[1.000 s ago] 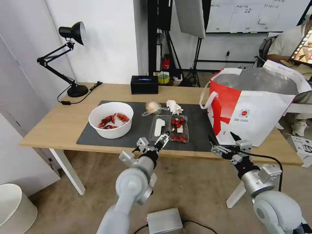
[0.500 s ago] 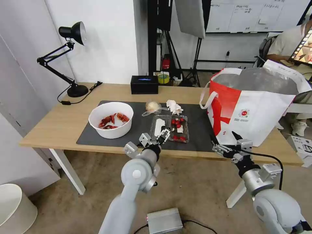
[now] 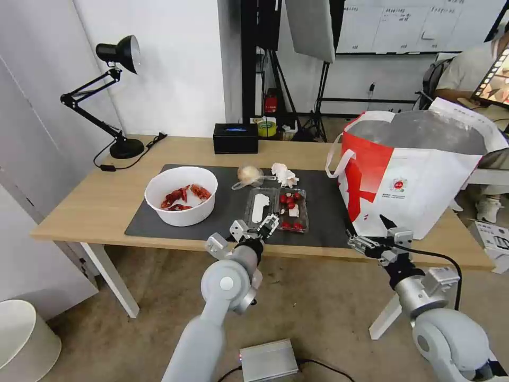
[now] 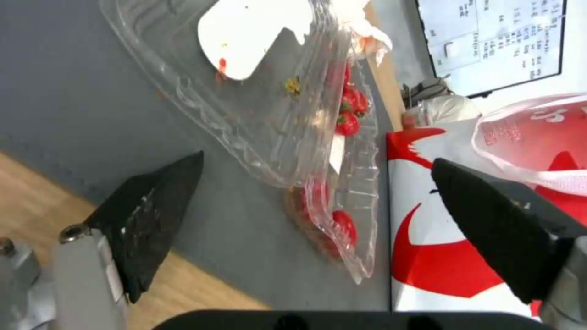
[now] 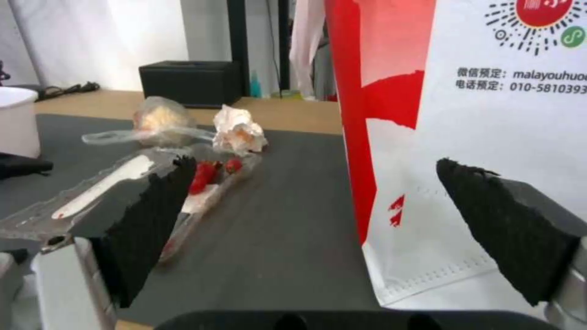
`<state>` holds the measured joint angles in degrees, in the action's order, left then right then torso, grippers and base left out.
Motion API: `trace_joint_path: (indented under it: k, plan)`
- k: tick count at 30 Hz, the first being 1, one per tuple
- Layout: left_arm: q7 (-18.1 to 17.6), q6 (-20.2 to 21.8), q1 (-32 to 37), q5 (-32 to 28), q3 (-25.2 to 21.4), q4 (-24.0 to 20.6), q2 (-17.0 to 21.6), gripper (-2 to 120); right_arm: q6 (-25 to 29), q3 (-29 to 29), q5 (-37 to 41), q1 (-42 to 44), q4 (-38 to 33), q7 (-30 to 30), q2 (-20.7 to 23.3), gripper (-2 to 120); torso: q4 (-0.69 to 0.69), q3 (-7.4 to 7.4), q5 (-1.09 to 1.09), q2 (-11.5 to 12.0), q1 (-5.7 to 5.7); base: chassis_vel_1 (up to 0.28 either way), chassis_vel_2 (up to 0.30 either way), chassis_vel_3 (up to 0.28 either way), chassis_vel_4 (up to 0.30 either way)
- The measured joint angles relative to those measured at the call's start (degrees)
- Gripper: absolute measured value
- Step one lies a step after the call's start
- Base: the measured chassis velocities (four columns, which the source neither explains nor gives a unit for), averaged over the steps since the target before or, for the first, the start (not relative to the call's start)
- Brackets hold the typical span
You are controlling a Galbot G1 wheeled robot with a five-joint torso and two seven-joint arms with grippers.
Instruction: Pick up the trash from the table and place it into the takeout bag.
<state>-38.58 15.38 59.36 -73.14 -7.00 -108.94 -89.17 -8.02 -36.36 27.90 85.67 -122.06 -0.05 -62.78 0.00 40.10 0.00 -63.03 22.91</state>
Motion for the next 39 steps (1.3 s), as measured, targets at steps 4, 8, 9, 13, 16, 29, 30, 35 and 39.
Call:
trace_joint_path:
  k: [4,8,9,13,16,29,30,35,39]
  plan:
    - [0.7,0.0,-0.7,0.0,0.0,0.8,0.6,100,0.1,0.0,0.0,0.0,0.2,0.0,-0.1,99,0.0,0.0,0.0,0.0,0.0,0.0,0.0,0.0,0.0]
    - [1.8,-0.2,-1.7,0.0,0.2,2.0,1.2,100,0.2,0.0,0.0,-0.2,0.4,0.0,-0.1,99,0.0,0.0,0.0,0.0,0.0,0.0,0.0,0.0,0.0]
    - [2.0,-0.2,-1.9,-0.1,0.2,2.3,1.3,100,0.2,0.0,0.0,-0.3,0.4,0.0,-0.1,98,0.0,0.0,0.0,0.0,0.0,0.0,0.0,0.0,0.0]
    - [2.8,-0.3,-2.2,-0.1,0.3,2.9,1.8,100,0.3,-0.1,0.0,-0.3,0.5,0.0,-0.2,98,0.0,-0.01,0.0,0.0,0.0,0.0,0.0,0.0,0.0]
    - [3.4,-0.4,-2.4,0.0,0.5,3.3,2.1,100,0.3,-0.1,0.0,-0.5,0.7,0.0,-0.2,98,0.0,-0.01,0.0,0.0,0.0,0.0,0.0,0.0,0.0]
    - [6.8,-0.5,-2.4,4.7,1.4,5.4,3.5,64,0.6,0.0,0.1,-0.8,1.2,-0.2,-0.7,94,0.01,0.01,0.0,0.0,0.0,0.0,0.0,0.0,0.0]
    - [7.4,-0.6,-2.3,5.8,1.5,5.6,3.8,59,0.7,0.0,0.1,-0.8,1.3,-0.2,-0.7,94,0.01,0.01,0.0,0.0,0.01,0.0,0.0,0.0,0.0]
    - [10.0,-1.3,-1.9,9.5,1.9,6.5,4.5,40,0.9,0.0,0.1,-0.8,1.4,-0.3,-0.9,94,0.0,0.01,0.0,0.0,0.01,0.0,0.0,0.0,0.0]
    - [11.8,-2.0,-1.7,13.1,2.1,7.2,4.8,27,1.0,0.1,0.1,-0.8,1.4,-0.4,-1.0,92,0.0,0.02,0.0,0.0,0.02,0.0,0.0,0.0,0.0]
